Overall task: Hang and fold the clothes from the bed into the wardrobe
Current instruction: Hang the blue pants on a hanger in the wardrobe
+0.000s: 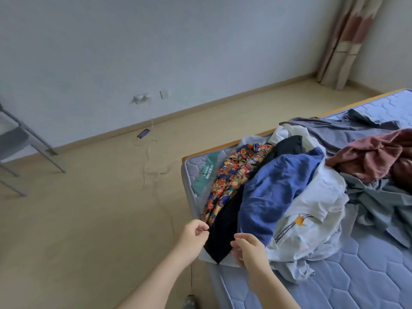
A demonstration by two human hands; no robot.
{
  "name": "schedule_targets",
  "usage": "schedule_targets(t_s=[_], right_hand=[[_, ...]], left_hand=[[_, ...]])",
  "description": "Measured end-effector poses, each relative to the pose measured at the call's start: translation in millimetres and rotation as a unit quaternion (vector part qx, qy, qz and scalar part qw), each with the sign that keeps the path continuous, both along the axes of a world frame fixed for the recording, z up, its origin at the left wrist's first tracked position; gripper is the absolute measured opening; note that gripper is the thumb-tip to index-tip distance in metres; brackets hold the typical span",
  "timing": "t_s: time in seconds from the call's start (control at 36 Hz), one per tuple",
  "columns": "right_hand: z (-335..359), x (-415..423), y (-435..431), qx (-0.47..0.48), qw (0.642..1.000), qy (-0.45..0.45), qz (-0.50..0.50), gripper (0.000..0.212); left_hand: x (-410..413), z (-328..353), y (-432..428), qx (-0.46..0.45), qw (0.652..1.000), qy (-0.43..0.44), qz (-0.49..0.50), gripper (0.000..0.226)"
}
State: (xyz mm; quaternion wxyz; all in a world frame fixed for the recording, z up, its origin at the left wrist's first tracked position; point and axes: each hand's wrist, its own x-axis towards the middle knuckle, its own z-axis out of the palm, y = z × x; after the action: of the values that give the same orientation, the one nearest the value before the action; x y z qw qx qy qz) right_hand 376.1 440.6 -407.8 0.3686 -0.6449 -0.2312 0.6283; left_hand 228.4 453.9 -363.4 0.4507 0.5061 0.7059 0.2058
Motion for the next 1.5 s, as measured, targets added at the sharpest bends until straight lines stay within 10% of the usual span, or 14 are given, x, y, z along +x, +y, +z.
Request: schedule_targets(t_s=[0.44, 1.0, 1.22, 1.5], right_hand=[[-83.9, 2.6, 78.5, -0.100, 0.984, -0.108, -0.101, 0.024], [-172.2, -2.4, 88.1, -0.241, 0.942, -0.204, 0.114, 0.046], [-147.4, 14.8, 76.3, -0.117, 0.972, -0.202, -0.011, 0.010], [-97.0, 34.2, 69.3, -0.042, 0.995, -0.074, -0.042, 0.020]], left_hand=[[-7.6, -100.1, 126.7, -0.118, 0.981, 0.046, -0.150, 0.018], [-10.3, -162.7, 136.7, -0.194, 0.959, 0.096, -0.185, 0.021], [12.5, -148.6, 123.8, -0.184, 0.957, 0.096, -0.201, 0.016], [40.4, -119.8, 103.8, -0.129, 0.965, 0.094, -0.209, 0.026]])
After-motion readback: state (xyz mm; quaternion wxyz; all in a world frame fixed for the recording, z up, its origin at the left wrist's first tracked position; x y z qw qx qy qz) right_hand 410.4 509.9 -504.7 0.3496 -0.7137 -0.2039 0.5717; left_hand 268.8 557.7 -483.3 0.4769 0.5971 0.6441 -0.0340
